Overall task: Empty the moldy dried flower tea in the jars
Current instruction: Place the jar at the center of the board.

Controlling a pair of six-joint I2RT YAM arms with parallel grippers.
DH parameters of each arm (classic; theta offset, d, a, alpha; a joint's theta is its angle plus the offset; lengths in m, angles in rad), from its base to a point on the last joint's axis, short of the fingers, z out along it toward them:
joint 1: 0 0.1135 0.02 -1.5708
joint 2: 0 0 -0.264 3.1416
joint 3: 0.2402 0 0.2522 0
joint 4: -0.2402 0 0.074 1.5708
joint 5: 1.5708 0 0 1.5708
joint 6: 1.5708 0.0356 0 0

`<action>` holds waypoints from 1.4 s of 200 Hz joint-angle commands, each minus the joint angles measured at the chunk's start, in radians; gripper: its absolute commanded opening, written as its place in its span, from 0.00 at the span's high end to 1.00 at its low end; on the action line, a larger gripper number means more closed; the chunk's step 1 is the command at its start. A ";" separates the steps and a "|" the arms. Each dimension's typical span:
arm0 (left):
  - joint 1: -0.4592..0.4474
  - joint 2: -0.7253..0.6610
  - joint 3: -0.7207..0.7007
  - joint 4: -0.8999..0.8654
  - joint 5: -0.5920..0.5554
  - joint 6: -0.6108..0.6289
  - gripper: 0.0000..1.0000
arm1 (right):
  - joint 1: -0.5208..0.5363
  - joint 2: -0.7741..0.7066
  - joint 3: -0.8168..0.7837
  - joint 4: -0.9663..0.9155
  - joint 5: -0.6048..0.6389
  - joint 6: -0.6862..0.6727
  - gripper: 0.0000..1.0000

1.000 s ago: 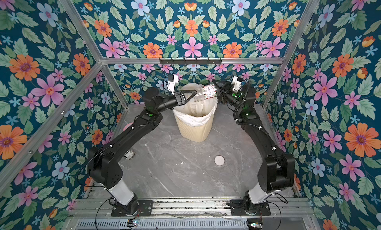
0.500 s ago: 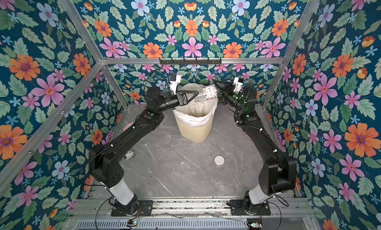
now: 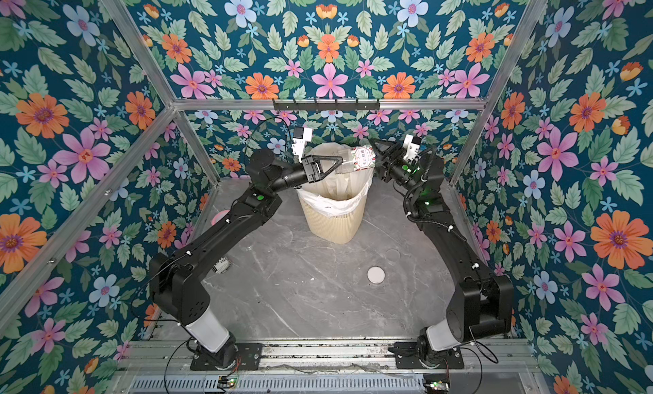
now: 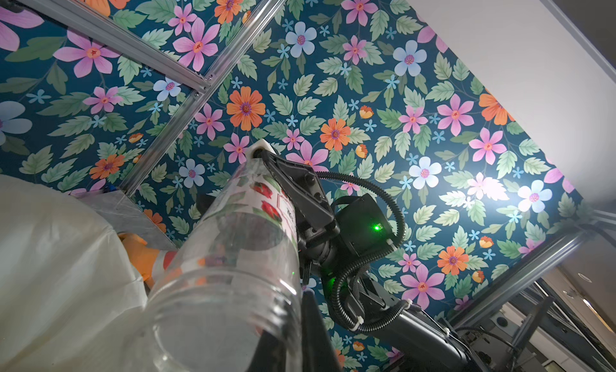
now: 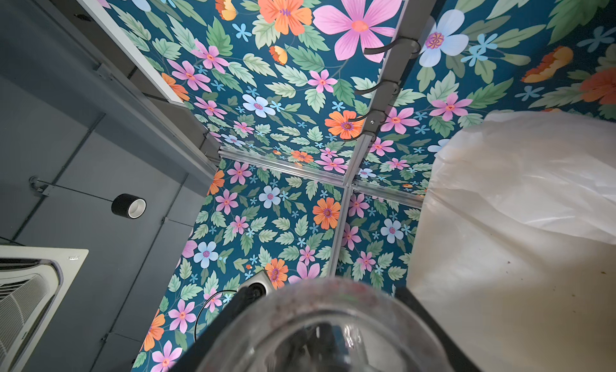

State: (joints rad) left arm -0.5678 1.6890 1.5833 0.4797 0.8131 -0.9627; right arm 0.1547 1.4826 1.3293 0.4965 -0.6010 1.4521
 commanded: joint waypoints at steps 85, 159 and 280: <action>-0.001 -0.023 -0.017 0.105 0.022 -0.008 0.97 | -0.088 -0.075 -0.098 0.084 -0.036 0.026 0.22; -0.002 -0.069 0.045 -0.206 0.048 0.090 0.98 | -0.176 -0.180 -0.138 -0.147 0.000 -0.161 0.19; -0.092 -0.331 -0.073 -0.941 -0.123 0.356 1.00 | -0.185 -0.290 -0.130 -0.469 0.134 -0.463 0.19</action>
State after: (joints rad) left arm -0.6422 1.4071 1.5482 -0.3401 0.7589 -0.6750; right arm -0.0299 1.1999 1.1976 0.0483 -0.4835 1.0248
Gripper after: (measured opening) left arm 0.090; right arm 0.810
